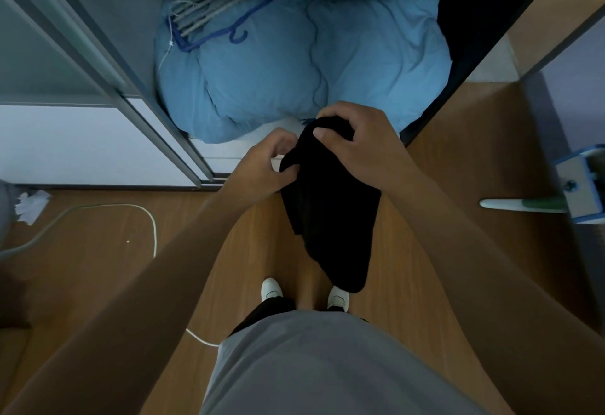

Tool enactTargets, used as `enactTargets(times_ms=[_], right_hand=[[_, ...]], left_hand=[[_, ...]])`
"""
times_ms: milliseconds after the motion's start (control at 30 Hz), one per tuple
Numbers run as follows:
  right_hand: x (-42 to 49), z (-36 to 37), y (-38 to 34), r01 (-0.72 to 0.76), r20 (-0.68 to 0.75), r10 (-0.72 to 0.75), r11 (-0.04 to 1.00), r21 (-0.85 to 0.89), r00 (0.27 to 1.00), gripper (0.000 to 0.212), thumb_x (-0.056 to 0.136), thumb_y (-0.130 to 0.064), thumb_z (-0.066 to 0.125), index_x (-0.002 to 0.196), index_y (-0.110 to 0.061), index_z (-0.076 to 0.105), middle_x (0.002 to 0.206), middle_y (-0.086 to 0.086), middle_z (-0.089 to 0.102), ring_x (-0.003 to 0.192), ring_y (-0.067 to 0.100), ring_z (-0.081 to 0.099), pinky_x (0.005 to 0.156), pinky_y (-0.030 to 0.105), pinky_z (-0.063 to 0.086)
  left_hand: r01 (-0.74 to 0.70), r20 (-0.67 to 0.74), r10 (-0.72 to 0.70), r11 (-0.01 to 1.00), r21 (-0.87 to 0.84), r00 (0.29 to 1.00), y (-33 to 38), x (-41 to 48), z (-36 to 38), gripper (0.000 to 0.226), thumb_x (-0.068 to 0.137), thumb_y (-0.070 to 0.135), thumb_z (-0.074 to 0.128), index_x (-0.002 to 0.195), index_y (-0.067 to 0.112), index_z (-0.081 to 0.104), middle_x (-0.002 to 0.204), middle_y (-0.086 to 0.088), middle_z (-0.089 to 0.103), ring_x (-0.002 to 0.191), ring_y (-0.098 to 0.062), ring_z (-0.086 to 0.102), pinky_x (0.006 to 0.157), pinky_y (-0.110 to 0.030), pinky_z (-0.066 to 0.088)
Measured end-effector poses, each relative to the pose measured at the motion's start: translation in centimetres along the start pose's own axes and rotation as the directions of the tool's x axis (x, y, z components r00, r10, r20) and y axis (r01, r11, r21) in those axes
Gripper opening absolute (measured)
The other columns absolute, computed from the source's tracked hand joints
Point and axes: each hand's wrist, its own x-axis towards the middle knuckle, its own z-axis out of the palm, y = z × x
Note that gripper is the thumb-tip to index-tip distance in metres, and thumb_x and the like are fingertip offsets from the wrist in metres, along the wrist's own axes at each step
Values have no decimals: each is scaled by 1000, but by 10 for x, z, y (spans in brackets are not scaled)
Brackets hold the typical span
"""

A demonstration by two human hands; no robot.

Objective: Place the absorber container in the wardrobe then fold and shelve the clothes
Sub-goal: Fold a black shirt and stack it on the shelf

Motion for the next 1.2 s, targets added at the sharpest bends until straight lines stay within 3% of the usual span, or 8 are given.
enactTargets(times_ms=[100, 233, 467, 700, 833, 1033, 1133, 1200], right_hand=[[-1, 0, -1, -2, 0, 2, 1000, 14, 1000, 15, 93, -19, 64, 105, -13, 71, 97, -8, 69, 95, 9, 64, 91, 35, 50], [-2, -3, -1, 1, 4, -2, 997, 75, 1000, 14, 94, -15, 62, 106, -9, 69, 99, -4, 70, 95, 11, 64, 91, 31, 51], [-2, -18, 5, -34, 115, 29, 998, 47, 993, 12, 89, -9, 60, 98, -12, 67, 91, -6, 67, 86, 6, 61, 78, 17, 48], [-5, -10, 11, -97, 241, 83, 994, 49, 967, 9, 80, -5, 63, 83, -13, 62, 73, -15, 58, 66, -2, 51, 64, 12, 38], [2, -12, 16, -156, 305, 122, 984, 88, 944, 22, 79, 1, 58, 78, -21, 58, 75, -11, 58, 66, -3, 51, 62, 11, 39], [7, -6, 38, -231, 451, 301, 951, -205, 840, 46, 81, 3, 45, 95, -32, 70, 85, -21, 61, 79, -5, 55, 63, 4, 41], [5, 9, 41, -383, 427, 415, 909, -161, 804, 20, 89, -9, 49, 80, -18, 64, 70, -10, 55, 63, 4, 50, 55, 14, 41], [2, 19, 38, -479, 441, 478, 870, -119, 759, 31, 85, -42, 62, 68, -16, 62, 61, -4, 60, 56, 11, 57, 51, 21, 41]], left_hand=[[-6, 137, 6, 1000, 0, 991, -6, 2, 4, 20, 85, -1, 65, 97, 14, 61, 92, 19, 65, 89, 0, 61, 82, -15, 44], [138, 261, -162, 984, 110, 952, -25, 4, 14, 8, 85, -2, 64, 84, -10, 65, 87, -28, 66, 81, -35, 63, 71, -34, 46], [310, 35, -325, 925, 221, 945, -51, 5, 18, 46, 81, -4, 58, 48, 20, 36, 50, 4, 39, 42, -2, 39, 44, -18, 23], [398, -38, -408, 863, 312, 912, -71, -4, 13, 21, 85, -3, 54, 67, 7, 58, 67, -10, 59, 65, -21, 54, 60, -29, 35], [451, -105, -439, 863, 228, 892, -79, -16, 11, 27, 84, -7, 48, 60, 3, 55, 56, -7, 53, 55, -18, 48, 56, -28, 33], [431, -340, -399, 902, 22, 852, -73, -9, 0, 26, 84, -13, 43, 77, -12, 68, 72, -12, 61, 73, -21, 56, 66, -27, 42], [445, -375, -399, 895, 41, 837, -72, -9, -10, 30, 84, -12, 42, 81, -9, 72, 78, -11, 66, 80, -22, 60, 76, -30, 47], [429, -353, -375, 899, 88, 857, -70, -12, -14, 29, 82, -8, 43, 75, -6, 71, 73, -10, 65, 76, -23, 60, 71, -29, 46]])
